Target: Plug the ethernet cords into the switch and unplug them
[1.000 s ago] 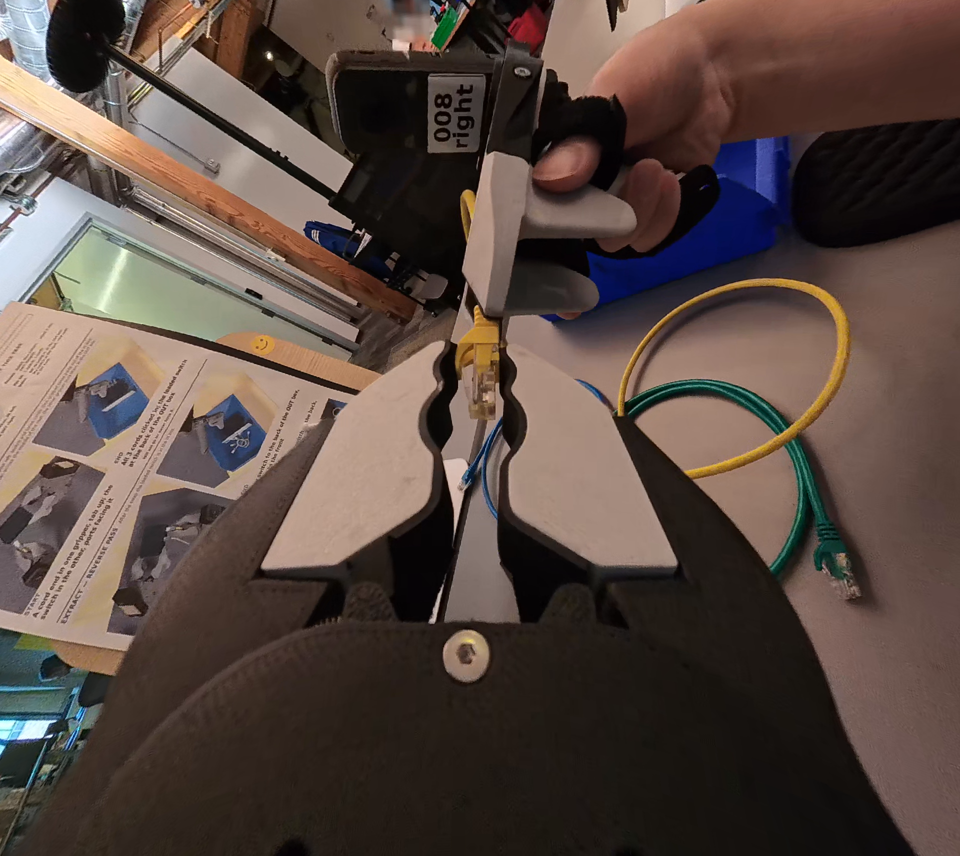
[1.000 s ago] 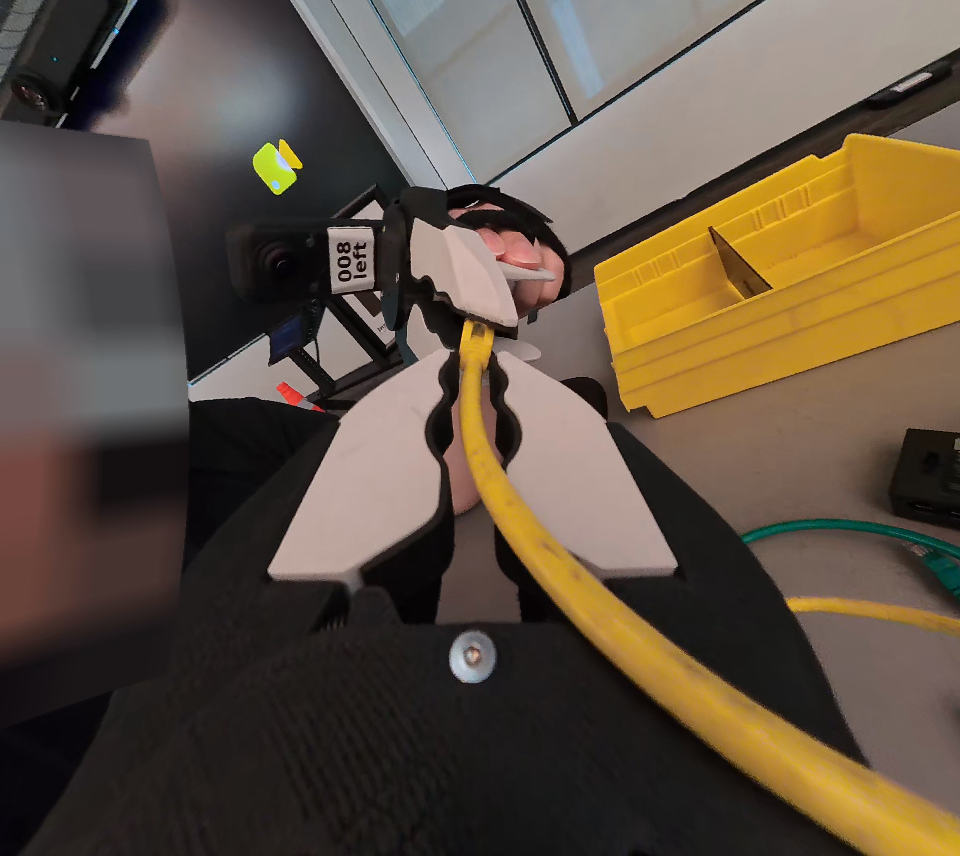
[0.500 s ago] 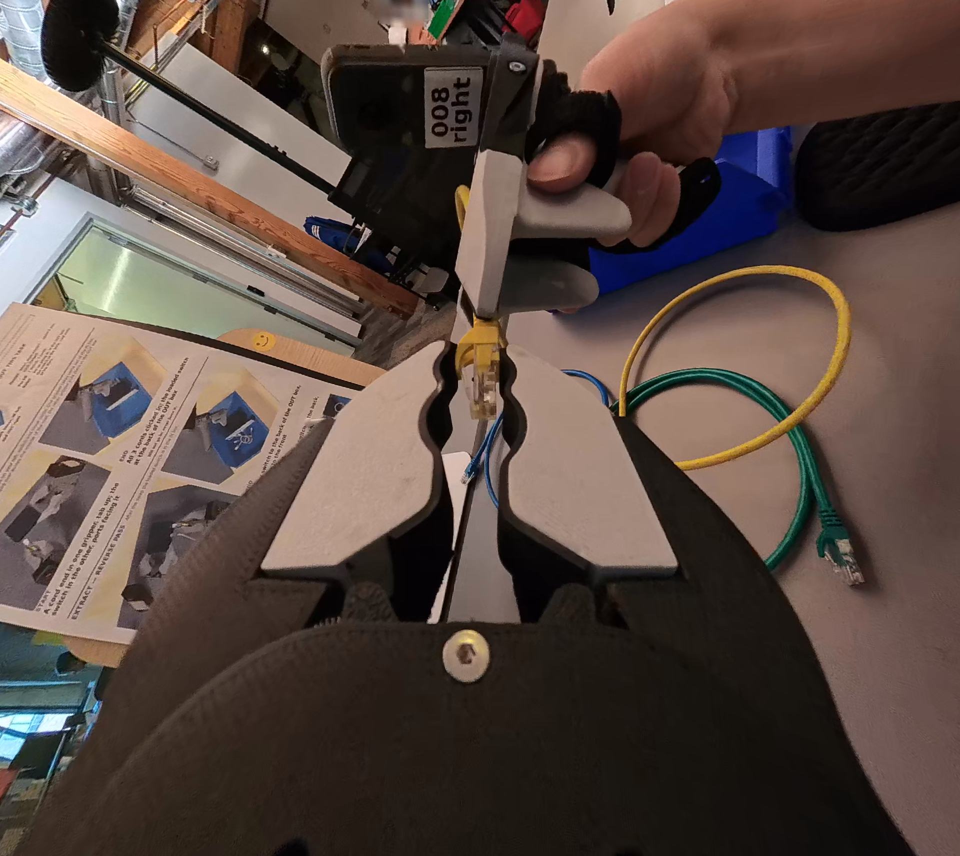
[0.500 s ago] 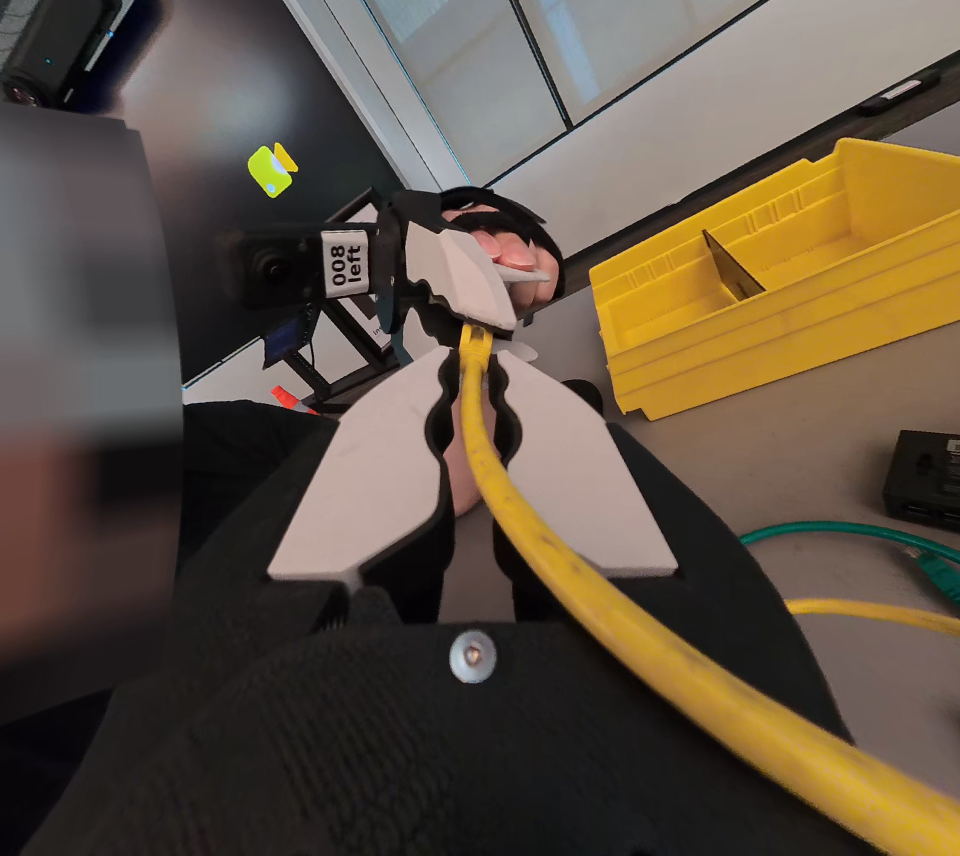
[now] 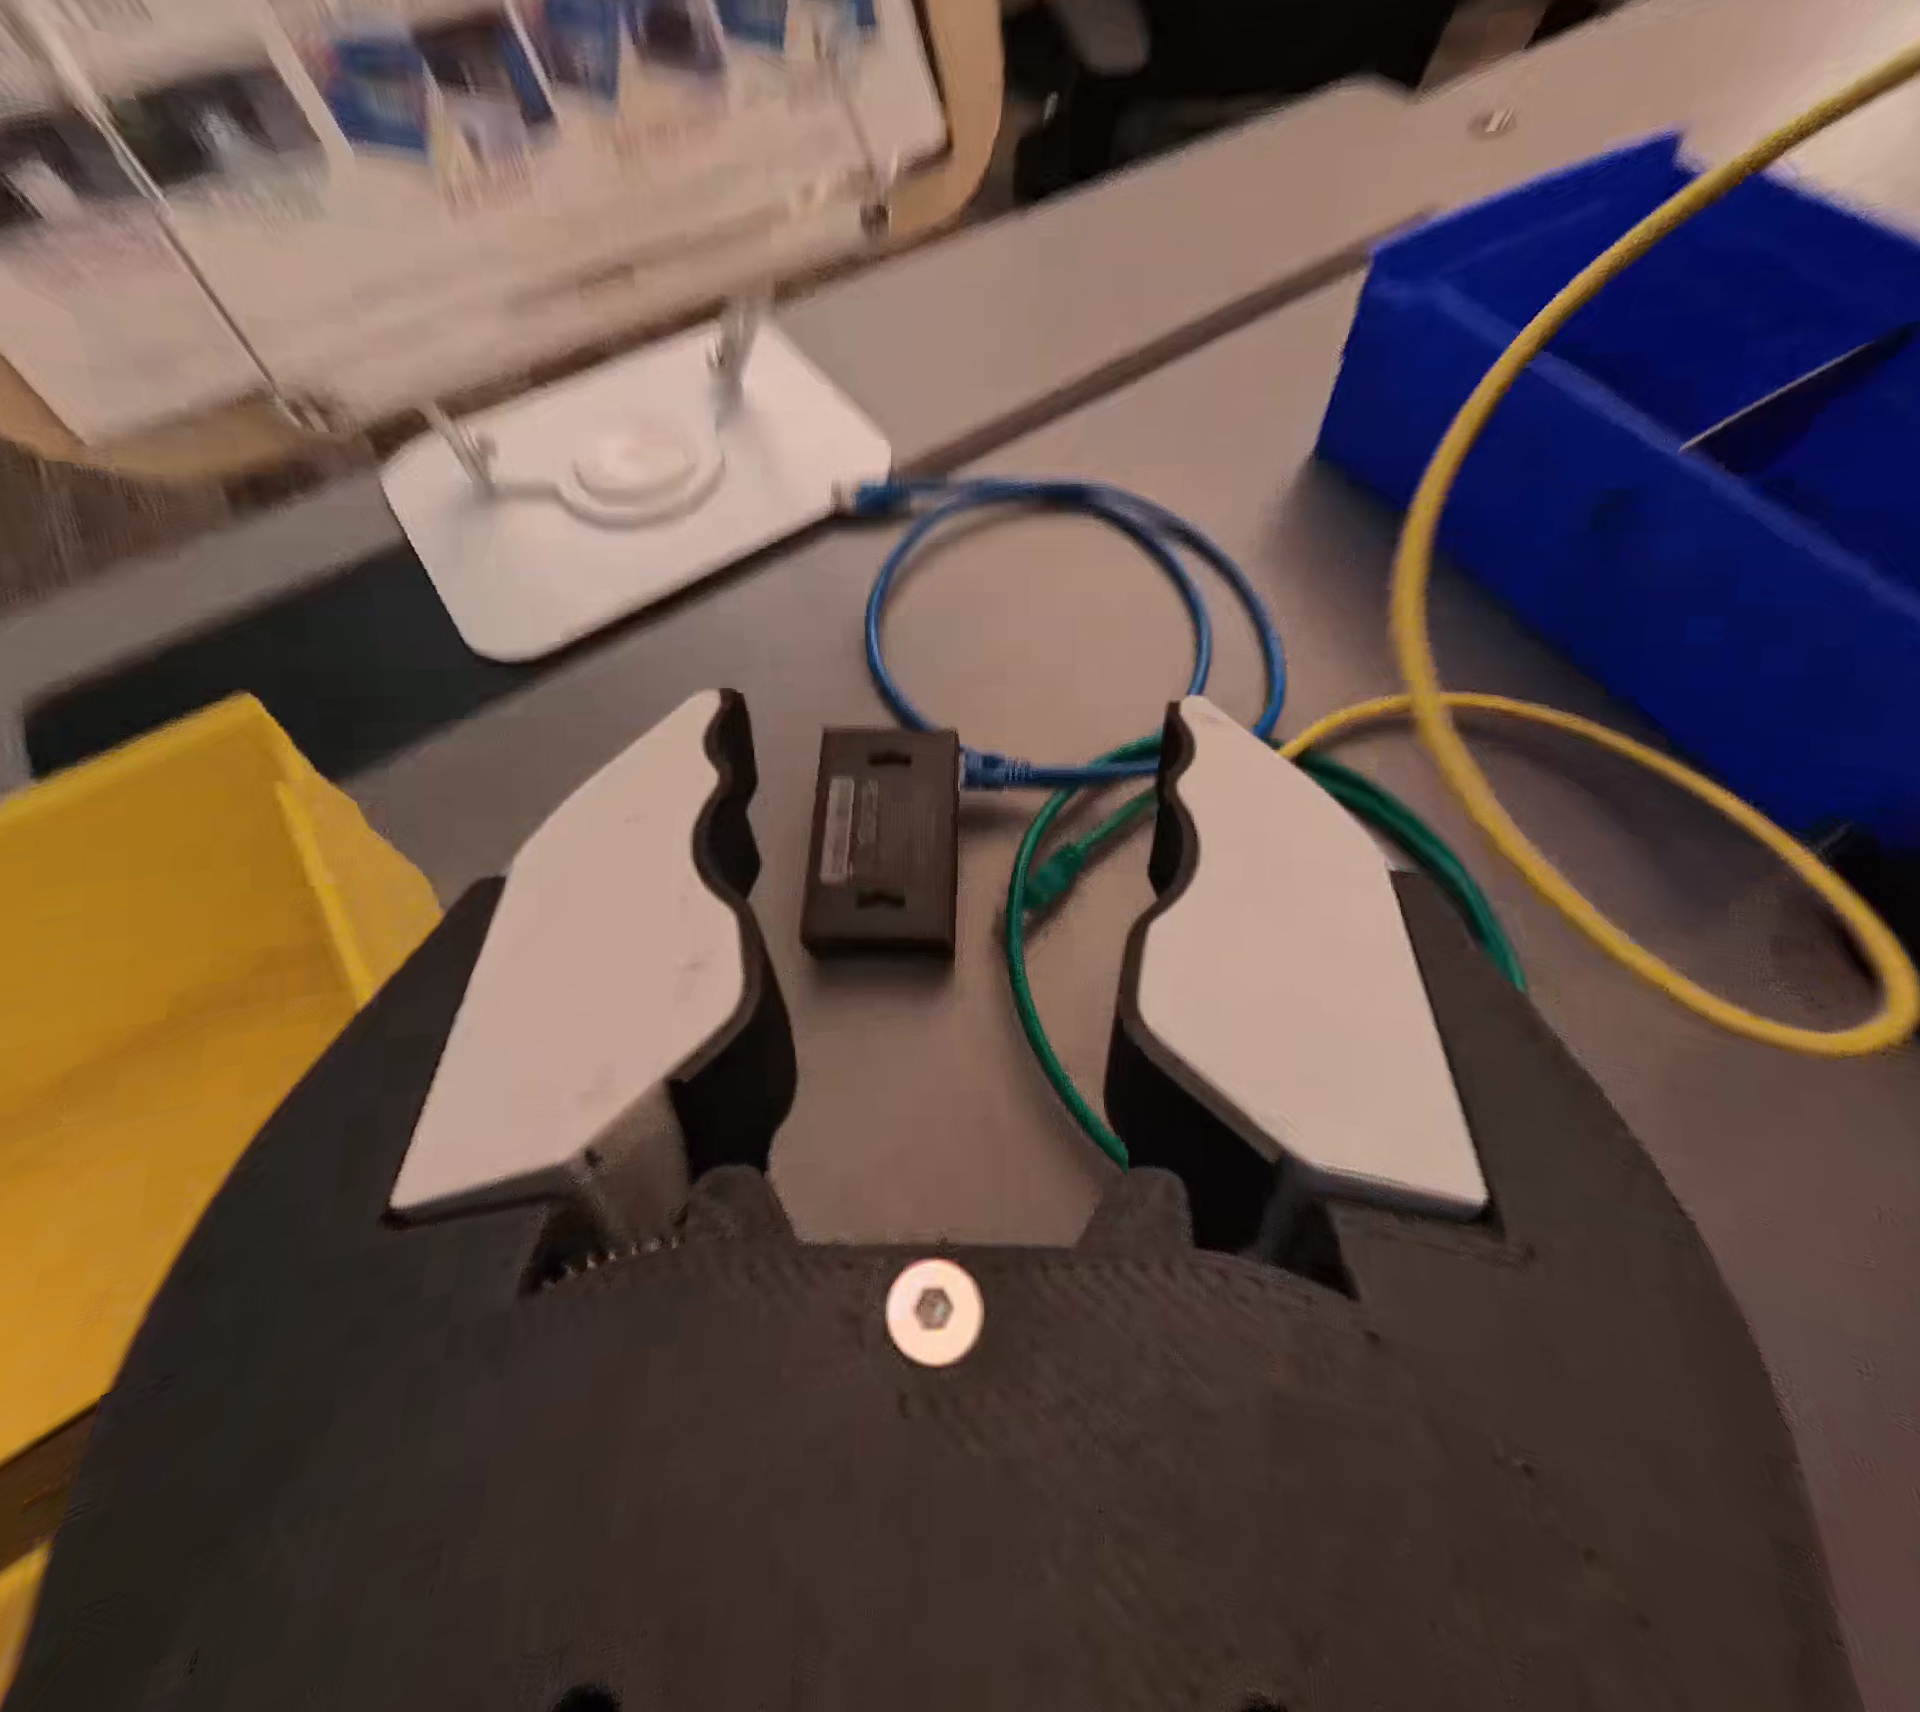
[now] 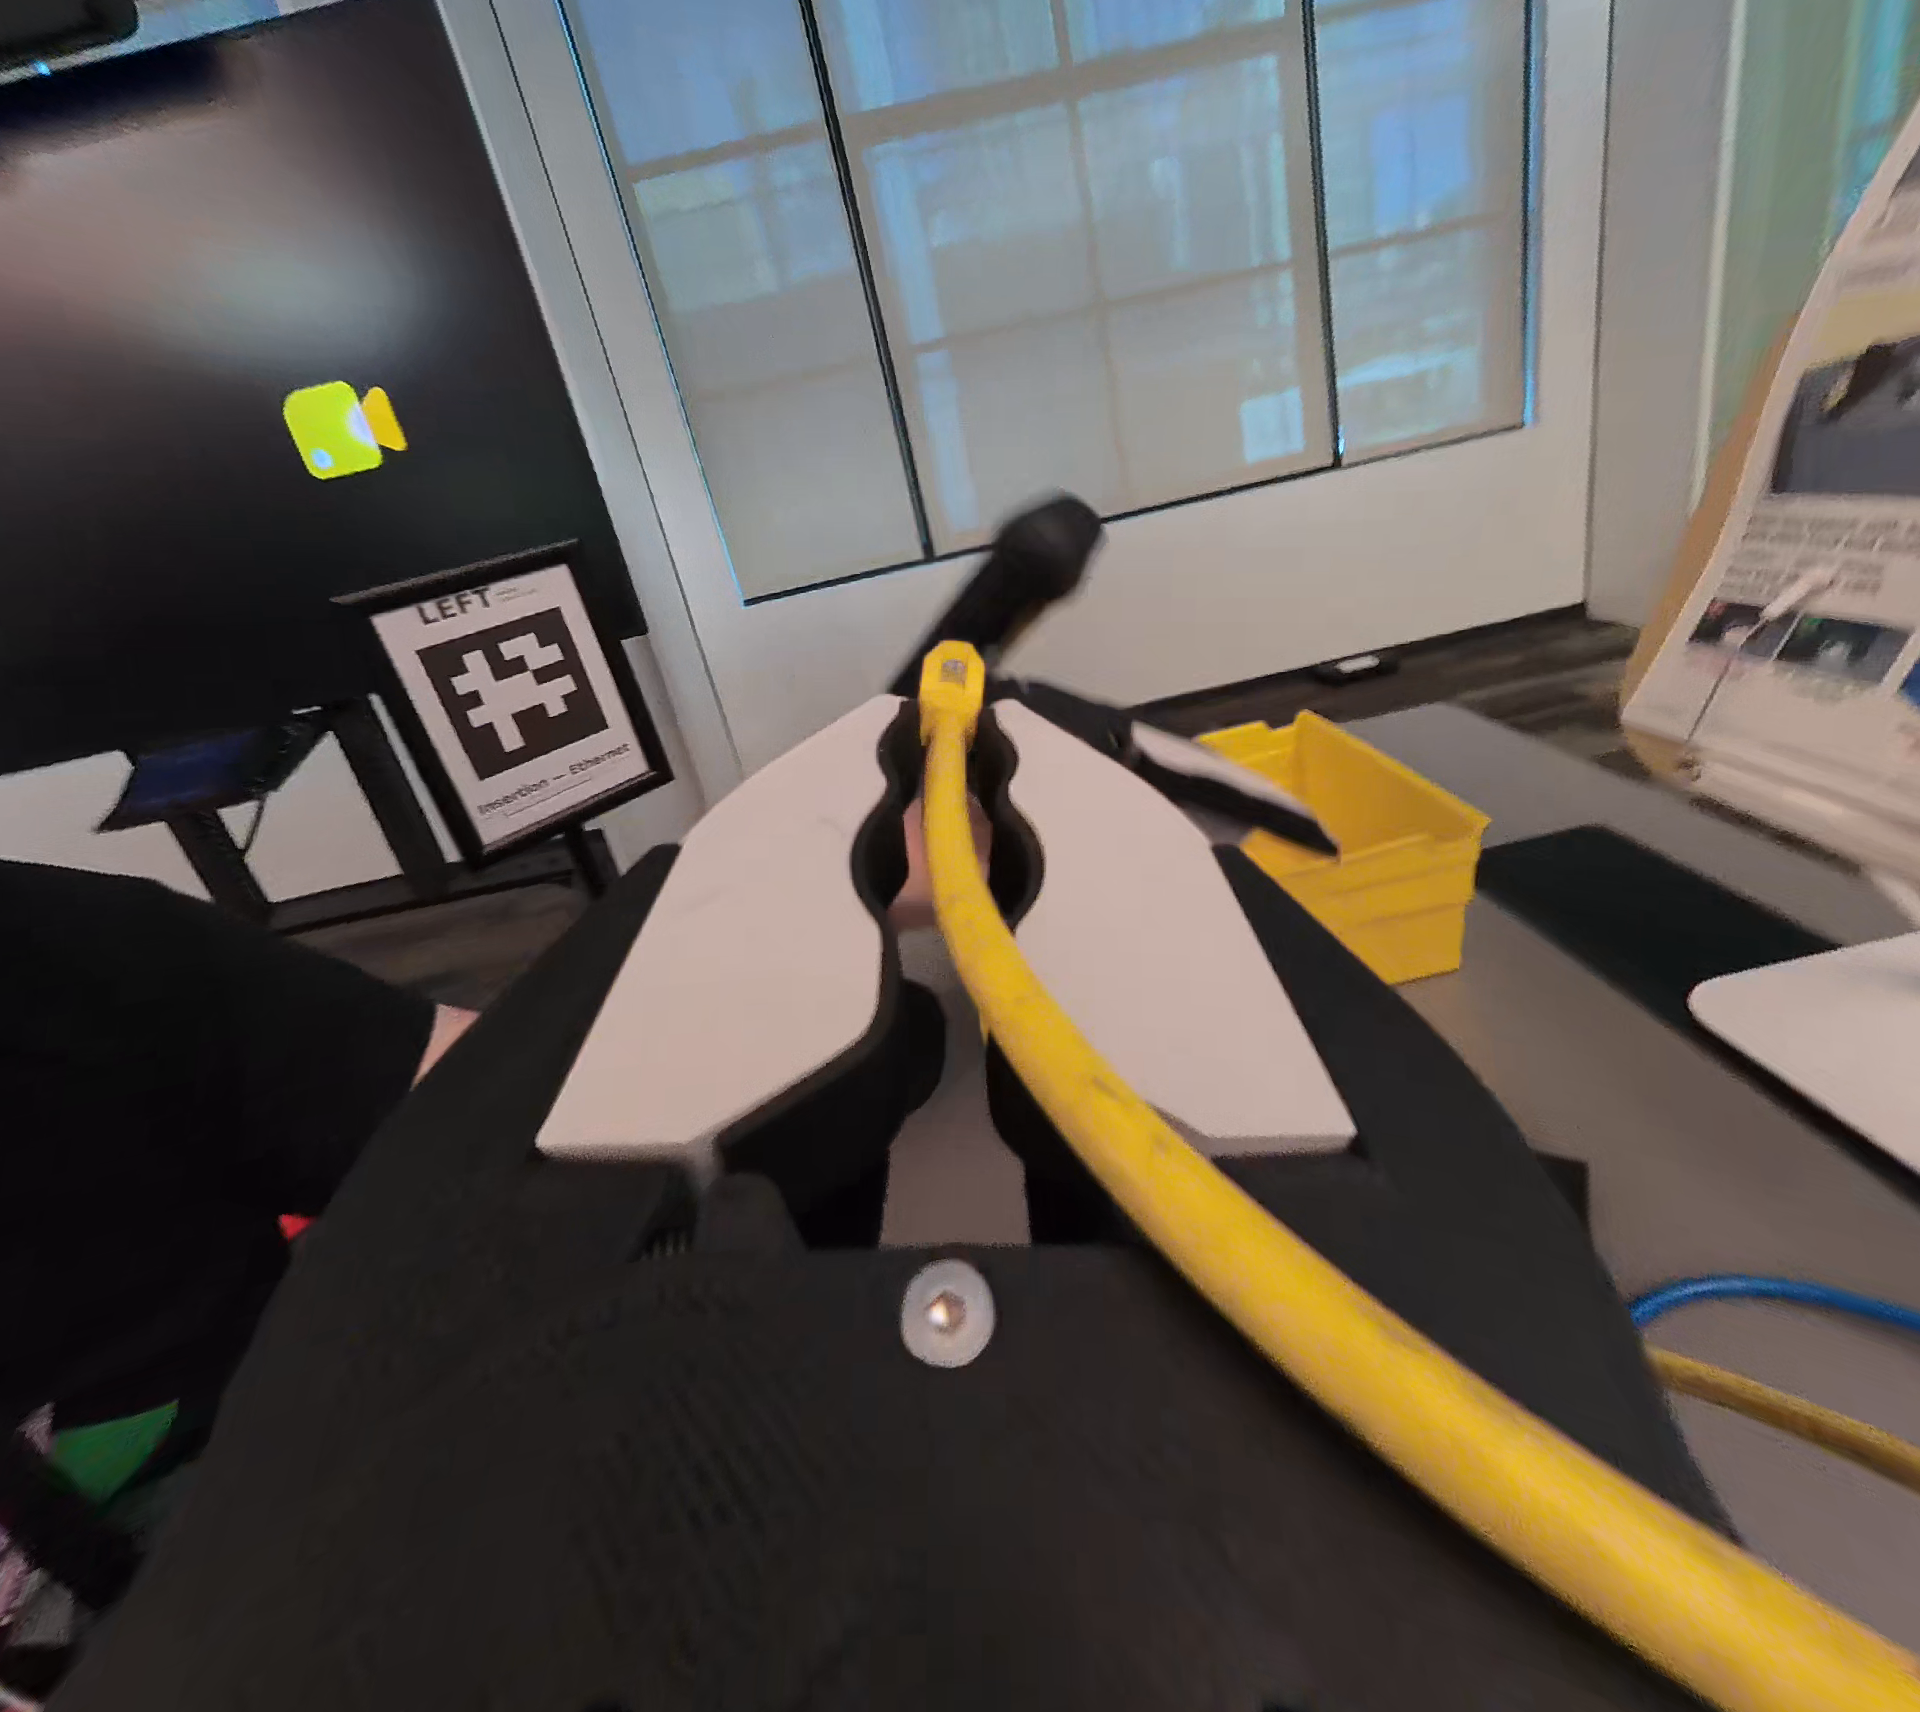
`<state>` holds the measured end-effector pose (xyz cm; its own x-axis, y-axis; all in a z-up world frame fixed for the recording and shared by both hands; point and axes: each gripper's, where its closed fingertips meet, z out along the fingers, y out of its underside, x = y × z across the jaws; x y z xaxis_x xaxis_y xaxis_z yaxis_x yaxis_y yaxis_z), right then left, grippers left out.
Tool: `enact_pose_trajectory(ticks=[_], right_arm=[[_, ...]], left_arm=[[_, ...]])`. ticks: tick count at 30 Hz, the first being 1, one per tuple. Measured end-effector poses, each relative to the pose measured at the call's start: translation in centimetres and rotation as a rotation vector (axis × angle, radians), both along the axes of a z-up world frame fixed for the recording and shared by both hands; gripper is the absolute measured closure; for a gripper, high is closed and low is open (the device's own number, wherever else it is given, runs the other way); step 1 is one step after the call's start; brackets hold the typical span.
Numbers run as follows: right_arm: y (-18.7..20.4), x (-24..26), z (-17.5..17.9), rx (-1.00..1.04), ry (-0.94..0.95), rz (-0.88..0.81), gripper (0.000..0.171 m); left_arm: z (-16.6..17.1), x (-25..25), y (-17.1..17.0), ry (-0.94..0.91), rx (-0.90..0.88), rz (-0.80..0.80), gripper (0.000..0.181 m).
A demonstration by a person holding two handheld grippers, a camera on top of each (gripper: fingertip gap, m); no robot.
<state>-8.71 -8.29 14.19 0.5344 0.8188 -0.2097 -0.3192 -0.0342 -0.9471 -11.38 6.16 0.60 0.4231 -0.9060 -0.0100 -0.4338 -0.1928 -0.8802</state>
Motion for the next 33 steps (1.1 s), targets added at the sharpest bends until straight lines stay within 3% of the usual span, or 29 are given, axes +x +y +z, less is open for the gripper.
enact_pose_trajectory(ticks=[8,12,16,22,25,27,33], right_arm=[[-2.8,0.5,2.7,0.112,-0.071,-0.039,0.160],[-3.6,0.5,3.3,0.143,-0.090,-0.041,0.160],[-3.6,0.7,3.3,0.144,-0.087,-0.039,0.160],[-3.0,0.9,2.9,0.123,-0.081,-0.037,0.160],[-2.8,0.8,2.6,0.112,-0.087,-0.037,0.160],[-2.6,0.7,2.3,0.105,-0.099,-0.041,0.160],[-0.3,1.2,0.1,0.023,-0.152,-0.107,0.160]], left_arm=[[-10.4,0.5,3.8,0.222,0.088,0.191,0.099],[-14.0,-0.1,4.7,0.298,0.037,0.214,0.093],[-16.4,-0.2,4.6,0.241,-0.125,0.213,0.094],[-16.6,0.2,4.2,0.244,-0.125,0.162,0.110],[-16.6,0.2,4.2,0.242,-0.132,0.153,0.108],[-16.5,0.5,4.0,0.243,-0.118,0.118,0.119],[-15.6,0.9,3.6,0.221,-0.174,0.116,0.120]])
